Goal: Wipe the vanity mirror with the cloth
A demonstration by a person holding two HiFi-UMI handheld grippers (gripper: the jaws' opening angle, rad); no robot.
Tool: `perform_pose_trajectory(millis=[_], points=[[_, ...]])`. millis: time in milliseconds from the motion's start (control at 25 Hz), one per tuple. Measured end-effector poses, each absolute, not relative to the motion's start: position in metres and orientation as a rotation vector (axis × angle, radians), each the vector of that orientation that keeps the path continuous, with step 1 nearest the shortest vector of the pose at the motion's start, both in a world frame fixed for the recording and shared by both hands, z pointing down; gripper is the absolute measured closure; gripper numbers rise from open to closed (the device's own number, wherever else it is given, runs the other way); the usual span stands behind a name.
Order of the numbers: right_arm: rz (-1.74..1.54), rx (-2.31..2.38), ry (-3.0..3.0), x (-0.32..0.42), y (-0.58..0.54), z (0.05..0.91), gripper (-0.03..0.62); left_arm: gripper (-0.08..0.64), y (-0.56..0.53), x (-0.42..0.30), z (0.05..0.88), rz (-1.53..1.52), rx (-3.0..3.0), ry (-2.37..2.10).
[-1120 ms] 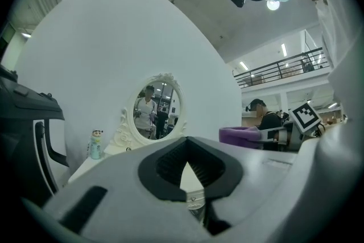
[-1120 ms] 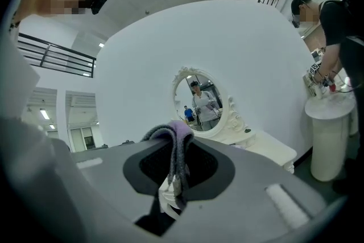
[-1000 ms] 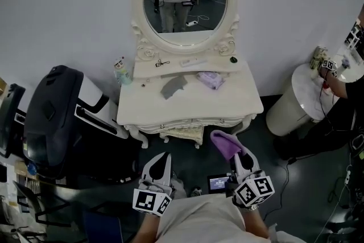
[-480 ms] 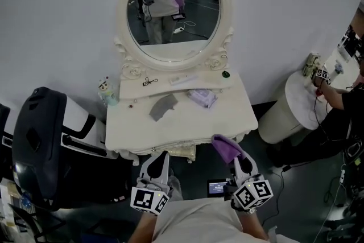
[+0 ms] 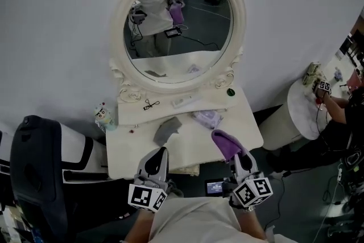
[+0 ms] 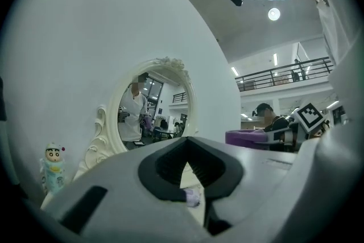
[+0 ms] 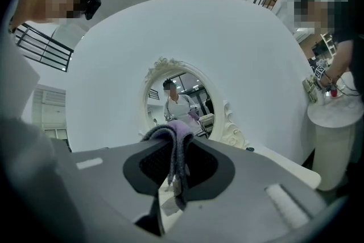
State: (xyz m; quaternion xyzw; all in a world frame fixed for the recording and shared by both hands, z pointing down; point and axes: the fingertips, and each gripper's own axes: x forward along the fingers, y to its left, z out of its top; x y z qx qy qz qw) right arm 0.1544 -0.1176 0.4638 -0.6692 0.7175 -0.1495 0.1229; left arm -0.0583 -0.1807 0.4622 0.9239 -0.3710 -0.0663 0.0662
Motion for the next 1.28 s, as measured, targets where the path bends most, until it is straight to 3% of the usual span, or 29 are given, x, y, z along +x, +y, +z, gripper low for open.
perform_pose_trajectory(millis=[680,1280], points=[[-0.352,-1.885,2.115,0.156,-0.249,0.437,0.538,0.558,-0.306,-0.067,0.437,-0.233,2.734,-1.262],[-0.097,-1.601,2.270,0.149,-0.406,0.254,0.540,0.559,-0.374,-0.046,0.315,-0.272,2.771,-1.475]])
